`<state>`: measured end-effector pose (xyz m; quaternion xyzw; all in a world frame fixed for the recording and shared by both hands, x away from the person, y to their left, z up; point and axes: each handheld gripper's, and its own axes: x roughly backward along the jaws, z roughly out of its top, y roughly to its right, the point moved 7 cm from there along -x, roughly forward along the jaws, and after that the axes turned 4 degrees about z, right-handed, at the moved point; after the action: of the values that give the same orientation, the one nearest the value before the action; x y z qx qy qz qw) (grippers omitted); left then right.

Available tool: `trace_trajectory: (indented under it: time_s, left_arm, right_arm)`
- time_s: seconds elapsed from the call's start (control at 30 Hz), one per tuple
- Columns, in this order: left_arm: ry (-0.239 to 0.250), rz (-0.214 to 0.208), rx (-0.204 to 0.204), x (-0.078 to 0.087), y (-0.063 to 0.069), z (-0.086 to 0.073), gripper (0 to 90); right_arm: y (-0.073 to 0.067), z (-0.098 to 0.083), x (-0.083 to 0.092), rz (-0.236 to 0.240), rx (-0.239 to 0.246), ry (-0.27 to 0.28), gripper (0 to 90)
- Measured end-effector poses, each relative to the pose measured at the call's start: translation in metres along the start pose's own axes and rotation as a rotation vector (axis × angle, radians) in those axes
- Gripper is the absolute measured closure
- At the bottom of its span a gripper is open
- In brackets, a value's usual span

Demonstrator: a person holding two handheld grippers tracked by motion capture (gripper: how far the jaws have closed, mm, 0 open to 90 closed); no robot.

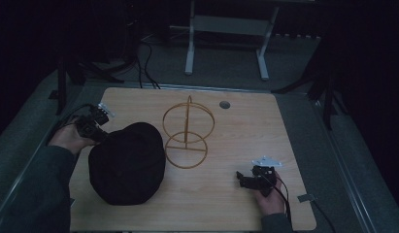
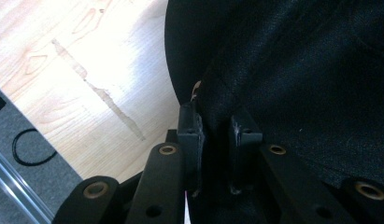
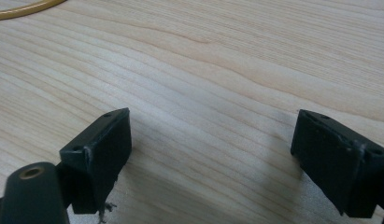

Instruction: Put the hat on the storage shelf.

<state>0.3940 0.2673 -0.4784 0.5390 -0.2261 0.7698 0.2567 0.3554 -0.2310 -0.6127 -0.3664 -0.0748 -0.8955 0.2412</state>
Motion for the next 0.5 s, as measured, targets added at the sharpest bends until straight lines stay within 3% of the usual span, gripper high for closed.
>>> trace_trajectory:
  time_s: [0.5]
  left_arm:
    - [-0.009,-0.002,0.015,0.0044,-0.0051,-0.0018,77.8]
  right_arm:
    - [0.0000,0.0000,0.0000,0.000,0.000,0.000,12.3]
